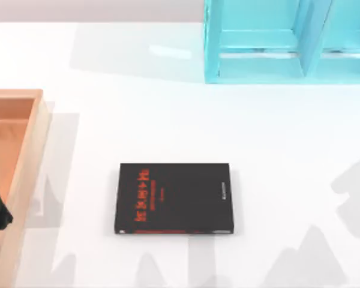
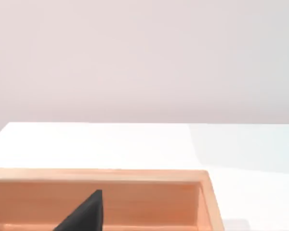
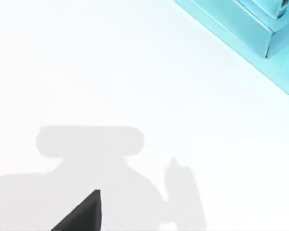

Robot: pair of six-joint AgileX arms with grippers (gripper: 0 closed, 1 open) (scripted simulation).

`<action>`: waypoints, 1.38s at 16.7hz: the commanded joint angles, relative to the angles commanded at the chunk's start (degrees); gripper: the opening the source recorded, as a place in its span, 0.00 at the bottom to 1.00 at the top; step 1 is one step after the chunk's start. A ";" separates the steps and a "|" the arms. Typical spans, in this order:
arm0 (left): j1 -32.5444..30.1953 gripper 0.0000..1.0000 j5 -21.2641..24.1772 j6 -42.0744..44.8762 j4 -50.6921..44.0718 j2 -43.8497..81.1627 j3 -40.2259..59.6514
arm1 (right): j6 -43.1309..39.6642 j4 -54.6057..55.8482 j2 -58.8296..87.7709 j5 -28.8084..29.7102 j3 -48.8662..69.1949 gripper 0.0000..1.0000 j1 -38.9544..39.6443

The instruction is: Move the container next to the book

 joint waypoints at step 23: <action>0.00 1.00 0.00 0.00 0.00 0.00 0.00 | -79.45 -49.22 67.72 4.64 60.84 1.00 -27.06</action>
